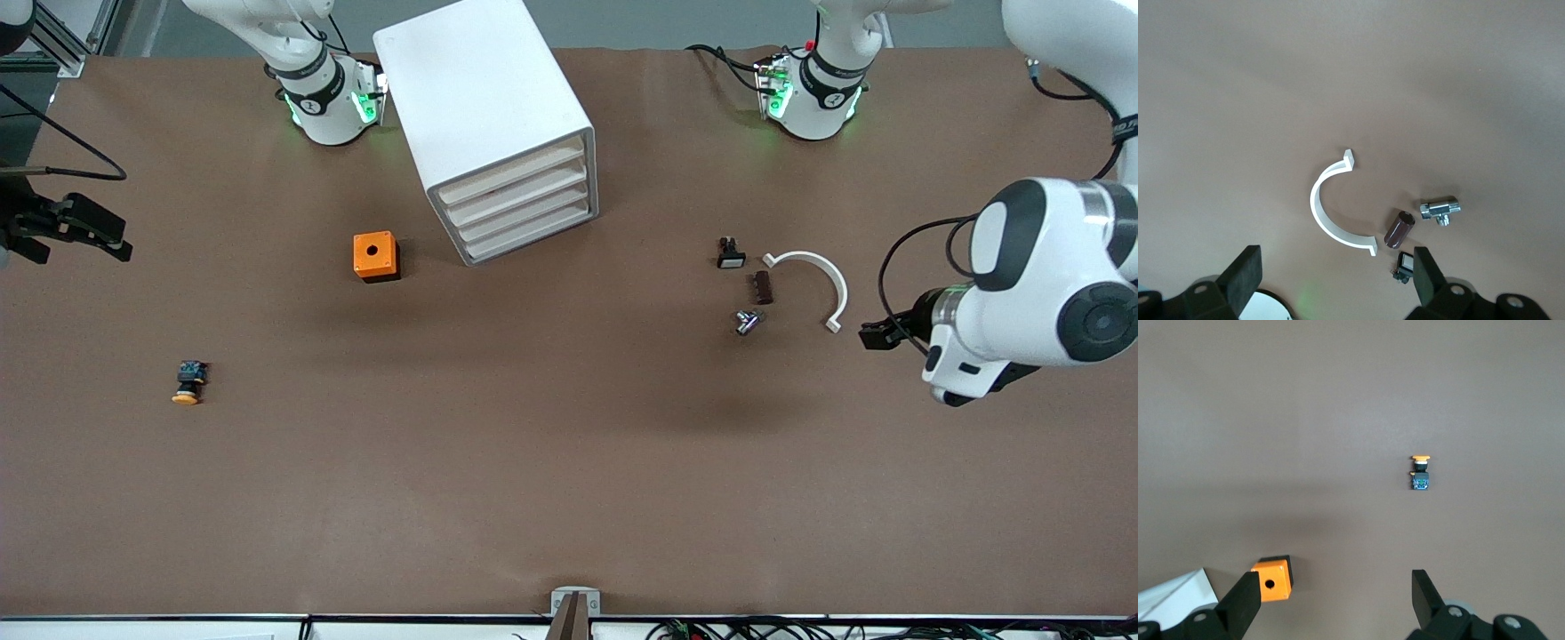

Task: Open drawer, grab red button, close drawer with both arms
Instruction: 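Move the left gripper toward the handle of the white cabinet drawer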

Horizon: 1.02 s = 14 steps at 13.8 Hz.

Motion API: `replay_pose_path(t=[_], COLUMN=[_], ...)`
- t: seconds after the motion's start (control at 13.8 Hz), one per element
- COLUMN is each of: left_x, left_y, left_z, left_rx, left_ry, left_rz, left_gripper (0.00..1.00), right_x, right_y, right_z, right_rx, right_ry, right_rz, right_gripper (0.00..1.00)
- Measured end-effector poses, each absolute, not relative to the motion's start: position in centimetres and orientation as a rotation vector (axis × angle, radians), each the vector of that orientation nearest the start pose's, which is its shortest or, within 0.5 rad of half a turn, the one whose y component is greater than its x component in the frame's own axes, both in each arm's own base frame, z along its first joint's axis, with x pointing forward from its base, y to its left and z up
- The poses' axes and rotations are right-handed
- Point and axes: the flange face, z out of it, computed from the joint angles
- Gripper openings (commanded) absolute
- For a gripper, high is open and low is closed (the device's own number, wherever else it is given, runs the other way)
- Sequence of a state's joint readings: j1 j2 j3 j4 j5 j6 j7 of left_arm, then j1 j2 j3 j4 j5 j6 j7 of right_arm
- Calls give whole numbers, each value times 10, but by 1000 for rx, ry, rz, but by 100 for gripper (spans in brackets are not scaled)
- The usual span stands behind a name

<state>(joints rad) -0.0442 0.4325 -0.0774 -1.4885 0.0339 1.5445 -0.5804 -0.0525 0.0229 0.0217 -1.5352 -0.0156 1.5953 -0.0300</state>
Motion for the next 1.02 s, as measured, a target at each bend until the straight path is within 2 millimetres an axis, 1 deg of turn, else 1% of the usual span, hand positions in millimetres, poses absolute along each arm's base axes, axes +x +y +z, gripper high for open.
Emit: replay_pose_path(t=[0.15, 0.22, 0.29, 0.36, 0.58, 0.73, 0.87, 0.95, 1.02], left_x=[640, 641, 642, 641, 639, 636, 630, 625, 619], left_y=[-63, -65, -72, -84, -130, -155, -179, -194, -211], left_z=[379, 369, 360, 350, 320, 302, 288, 282, 275], left_rx=[-2856, -2834, -2812, -2780, -2644, -2523, -2372, -2298, -2230], left_ry=[-727, -778, -841, -902, -1069, -1217, -1391, -1481, -1571], left_rz=[562, 580, 603, 620, 624, 605, 572, 576, 618], left_gripper=[100, 100, 100, 100, 100, 100, 100, 100, 100], right_x=[568, 570, 572, 573, 577, 579, 581, 582, 583], right_y=[-16, -13, -10, -8, -1, 2, 8, 14, 22], right_z=[633, 634, 634, 633, 630, 629, 629, 629, 628], right_rx=[-3140, -3136, -3135, -3134, -3132, -3130, -3121, -3114, -3105], right_ry=[91, 112, 126, 135, 126, 139, 208, 256, 321], right_rz=[-78, -83, -84, -86, -94, -101, -122, -131, -129], right_gripper=[100, 100, 100, 100, 100, 100, 100, 100, 100])
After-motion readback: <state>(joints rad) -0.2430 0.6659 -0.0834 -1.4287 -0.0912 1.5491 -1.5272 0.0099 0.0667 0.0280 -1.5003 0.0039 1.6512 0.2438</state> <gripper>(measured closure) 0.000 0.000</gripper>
